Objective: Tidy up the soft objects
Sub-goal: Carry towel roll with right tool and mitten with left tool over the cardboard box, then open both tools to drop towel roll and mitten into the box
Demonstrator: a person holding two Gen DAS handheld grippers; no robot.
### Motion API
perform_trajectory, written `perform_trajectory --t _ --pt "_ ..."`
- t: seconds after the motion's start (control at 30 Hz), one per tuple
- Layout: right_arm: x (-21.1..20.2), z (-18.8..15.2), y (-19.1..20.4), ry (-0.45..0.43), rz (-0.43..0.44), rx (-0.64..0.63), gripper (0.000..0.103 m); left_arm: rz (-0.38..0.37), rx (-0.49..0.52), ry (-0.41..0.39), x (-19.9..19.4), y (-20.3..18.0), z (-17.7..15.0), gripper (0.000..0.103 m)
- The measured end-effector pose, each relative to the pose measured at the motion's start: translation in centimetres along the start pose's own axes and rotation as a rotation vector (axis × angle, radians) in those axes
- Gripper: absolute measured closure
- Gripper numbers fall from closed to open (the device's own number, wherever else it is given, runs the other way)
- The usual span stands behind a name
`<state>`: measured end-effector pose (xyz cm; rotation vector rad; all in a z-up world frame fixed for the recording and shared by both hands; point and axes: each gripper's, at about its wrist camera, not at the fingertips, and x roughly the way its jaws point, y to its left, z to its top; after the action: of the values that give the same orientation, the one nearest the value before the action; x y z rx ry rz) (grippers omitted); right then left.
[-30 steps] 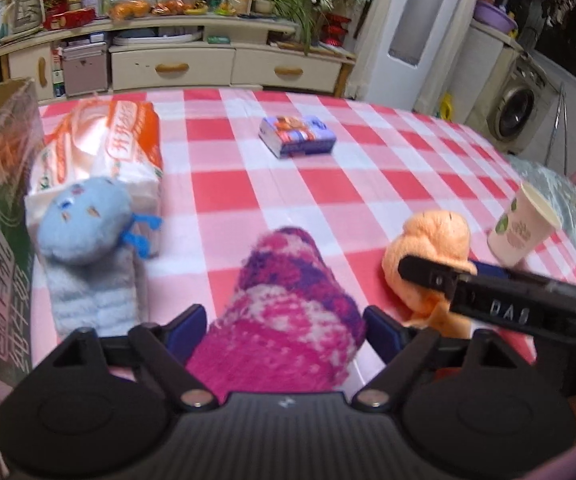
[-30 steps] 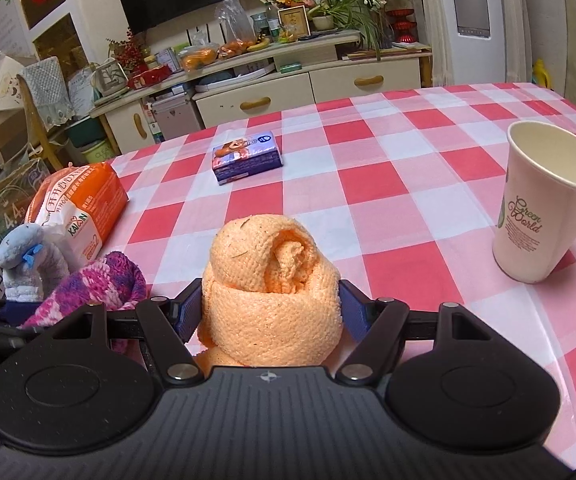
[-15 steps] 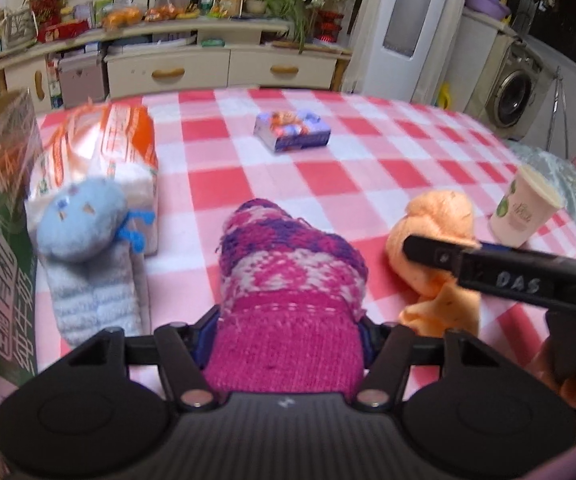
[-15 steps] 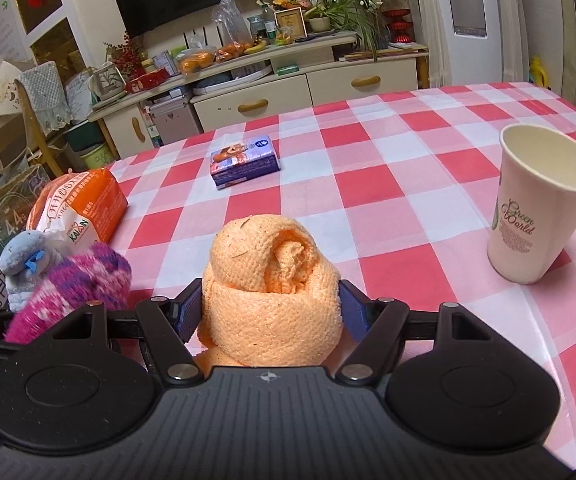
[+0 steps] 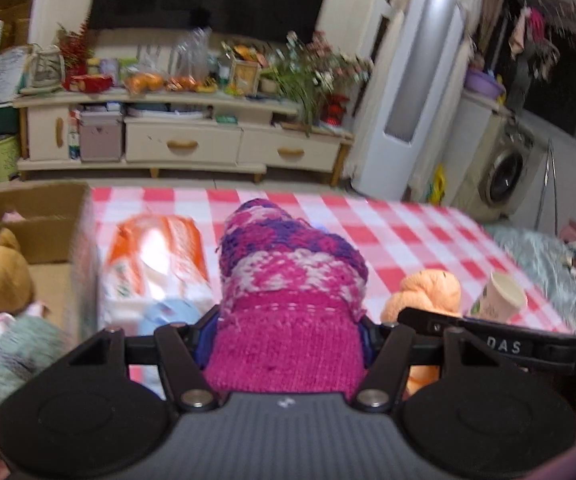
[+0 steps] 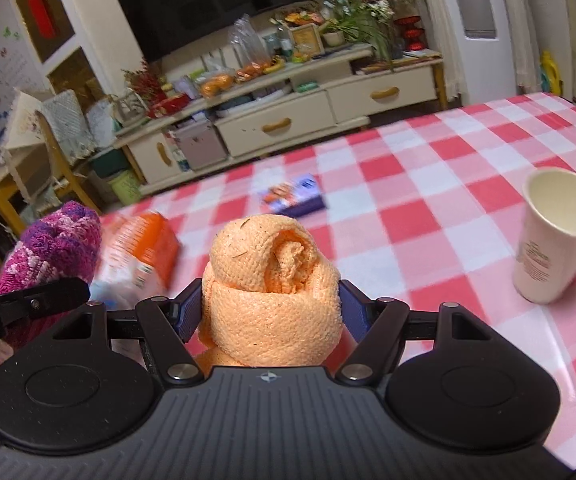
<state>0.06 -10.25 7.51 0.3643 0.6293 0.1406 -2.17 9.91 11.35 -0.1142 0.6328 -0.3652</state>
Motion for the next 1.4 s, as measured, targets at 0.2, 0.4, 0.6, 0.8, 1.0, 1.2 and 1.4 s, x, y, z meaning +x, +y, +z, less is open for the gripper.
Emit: perform_trajectory --t 0.2,0.4,0.6,0.8,1.0,1.2,1.4 --pt "-0.1 2.4 5.0 -0.040 0.092 -0.056 0.016 0.038 -0.060 -0.088 -2.7 2.8 1.5 0.040" --pt "1.0 4.8 10.9 -0.069 0.193 -0.137 0.016 0.114 -0.134 -0.143 -4.2 6.4 2.2 0.040" --pt "3.5 6.6 16.5 -0.074 0.276 -0.206 0.016 0.210 -0.192 -0.134 -4.0 9.3 2.3 0.040" --pt "6.6 7.0 21.0 -0.057 0.302 -0.292 0.016 0.278 -0.204 -0.110 -4.2 12.0 2.1 0.040" --pt "9.8 6.7 22.6 -0.008 0.312 -0.307 0.016 0.356 -0.197 -0.072 -4.2 13.8 2.0 0.039" --pt "11.5 6.0 24.0 0.026 0.309 -0.314 0.015 0.378 -0.223 -0.033 -4.4 15.1 1.7 0.039" --pt "12.5 5.4 24.7 0.059 0.302 -0.329 0.013 0.380 -0.232 -0.028 -4.5 15.2 1.6 0.036"
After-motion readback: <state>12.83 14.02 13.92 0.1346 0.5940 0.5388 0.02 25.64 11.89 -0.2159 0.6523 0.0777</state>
